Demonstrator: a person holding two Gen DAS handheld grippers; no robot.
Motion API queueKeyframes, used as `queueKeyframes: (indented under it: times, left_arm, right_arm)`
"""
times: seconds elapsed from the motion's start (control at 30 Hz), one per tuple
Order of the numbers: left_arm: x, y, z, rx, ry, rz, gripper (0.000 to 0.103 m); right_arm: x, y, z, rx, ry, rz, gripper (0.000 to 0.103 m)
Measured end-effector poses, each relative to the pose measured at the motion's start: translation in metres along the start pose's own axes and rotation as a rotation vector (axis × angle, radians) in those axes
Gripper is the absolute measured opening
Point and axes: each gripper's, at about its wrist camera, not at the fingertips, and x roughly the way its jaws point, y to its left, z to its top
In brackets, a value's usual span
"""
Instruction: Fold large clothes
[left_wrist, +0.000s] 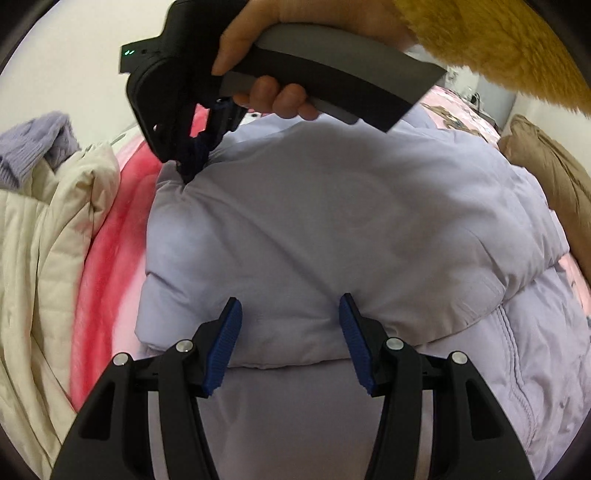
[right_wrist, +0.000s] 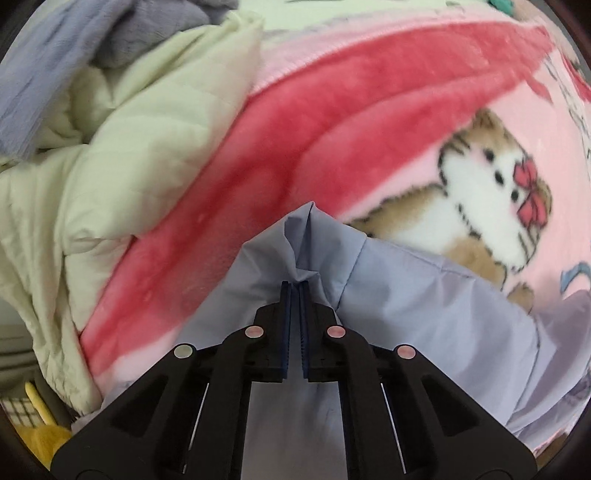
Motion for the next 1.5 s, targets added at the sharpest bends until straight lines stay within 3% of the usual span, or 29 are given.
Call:
queueKeyframes:
  times: [0.13,0.17,0.27,0.33,0.43,0.63,0.77,0.83,0.9,0.97,1.07,1.17,1.27,1.37,1.5]
  left_arm:
    - [-0.029,0.006,-0.002,-0.062,-0.101,0.046,0.054]
    - [-0.035,0.010,-0.004,-0.078,-0.126,0.059,0.054]
    - [-0.034,0.022,-0.007,-0.110,-0.114,0.049,0.054]
    - [-0.021,0.028,-0.006,-0.101,-0.070,0.041,0.054]
    - [-0.007,0.030,-0.006,-0.071,-0.027,0.039,0.054]
    - [0.004,0.030,-0.009,-0.089,0.029,0.035,0.054]
    - [0.003,0.021,-0.010,-0.072,0.033,0.078,0.054]
    - [0.002,0.019,-0.011,-0.070,0.032,0.093,0.054]
    - [-0.009,0.017,-0.009,-0.070,0.006,0.110,0.054]
    - [-0.026,0.017,-0.011,-0.075,-0.039,0.129,0.054]
    - [-0.045,0.015,-0.016,-0.068,-0.079,0.139,0.054]
    - [-0.053,0.007,-0.013,-0.026,-0.102,0.168,0.055]
    - [-0.048,-0.005,0.000,-0.003,-0.107,0.133,0.056]
    - [-0.032,-0.028,0.014,0.029,-0.064,0.062,0.056]
    - [0.002,-0.052,0.020,0.055,0.041,0.084,0.056]
  right_arm:
    - [-0.055,-0.004,-0.025,-0.015,-0.192,0.065,0.014]
    - [-0.075,-0.004,-0.042,-0.011,-0.257,0.056,0.020]
    - [-0.108,-0.002,-0.094,-0.005,-0.357,-0.018,0.022]
    - [-0.113,0.003,-0.112,0.008,-0.374,-0.042,0.022]
    - [-0.082,-0.001,-0.135,0.068,-0.316,-0.077,0.022]
    - [-0.024,-0.019,-0.131,0.188,-0.292,-0.114,0.019]
    - [-0.022,-0.010,-0.127,0.166,-0.286,-0.167,0.020]
    - [-0.038,-0.008,-0.136,0.168,-0.333,-0.134,0.022]
    - [-0.058,-0.009,-0.150,0.188,-0.408,-0.087,0.035]
    - [-0.087,-0.009,-0.181,0.241,-0.524,-0.084,0.053]
    - [-0.115,-0.014,-0.234,0.356,-0.613,-0.156,0.054]
    - [-0.130,-0.022,-0.291,0.465,-0.667,-0.343,0.049]
    - [-0.128,-0.036,-0.332,0.527,-0.640,-0.490,0.048]
    - [-0.110,-0.058,-0.353,0.589,-0.556,-0.475,0.047]
    - [-0.085,-0.075,-0.360,0.615,-0.509,-0.440,0.046]
